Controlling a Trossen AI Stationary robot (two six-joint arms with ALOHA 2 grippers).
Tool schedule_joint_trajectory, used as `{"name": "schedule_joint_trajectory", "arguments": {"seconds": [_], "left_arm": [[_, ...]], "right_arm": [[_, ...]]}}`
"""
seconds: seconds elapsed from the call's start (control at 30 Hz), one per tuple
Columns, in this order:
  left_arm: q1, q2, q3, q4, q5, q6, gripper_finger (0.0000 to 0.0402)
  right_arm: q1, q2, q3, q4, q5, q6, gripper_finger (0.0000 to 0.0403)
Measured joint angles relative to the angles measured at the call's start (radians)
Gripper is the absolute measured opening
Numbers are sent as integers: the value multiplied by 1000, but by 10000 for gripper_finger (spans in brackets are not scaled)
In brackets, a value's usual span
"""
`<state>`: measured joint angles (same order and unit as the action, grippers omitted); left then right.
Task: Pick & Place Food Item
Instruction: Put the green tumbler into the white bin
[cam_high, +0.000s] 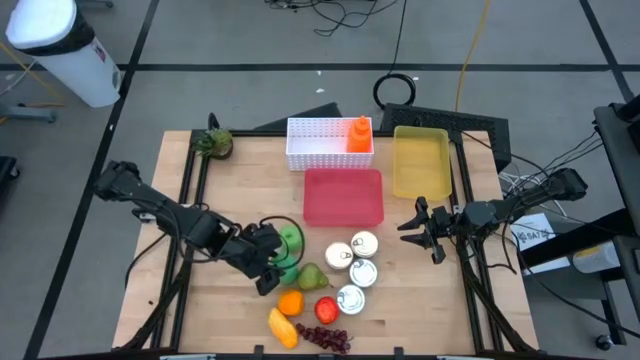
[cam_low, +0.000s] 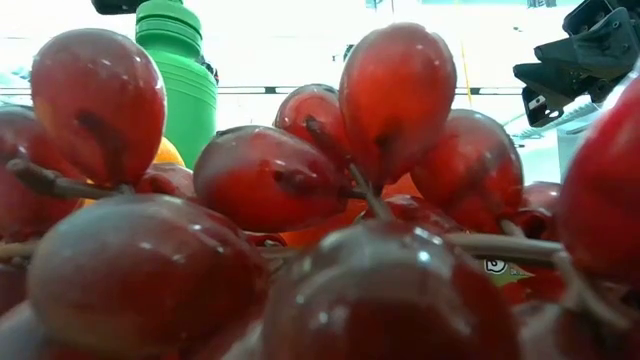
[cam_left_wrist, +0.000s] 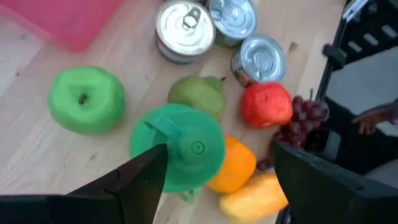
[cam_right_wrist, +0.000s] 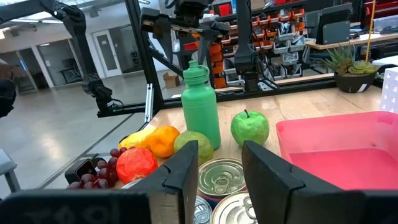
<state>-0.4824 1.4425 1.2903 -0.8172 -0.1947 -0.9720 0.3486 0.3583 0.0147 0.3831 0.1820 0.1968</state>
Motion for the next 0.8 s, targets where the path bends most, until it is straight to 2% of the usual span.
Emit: {"name": "schedule_joint_trajectory", "arguments": {"seconds": [0.3,0.8], "left_arm": [[25,22,2,5,3,-52,301],[29,16,6,-7,20,1,301]], "right_arm": [[0,0,0,0,0,0,110],[0,0,0,0,0,0,111]]}}
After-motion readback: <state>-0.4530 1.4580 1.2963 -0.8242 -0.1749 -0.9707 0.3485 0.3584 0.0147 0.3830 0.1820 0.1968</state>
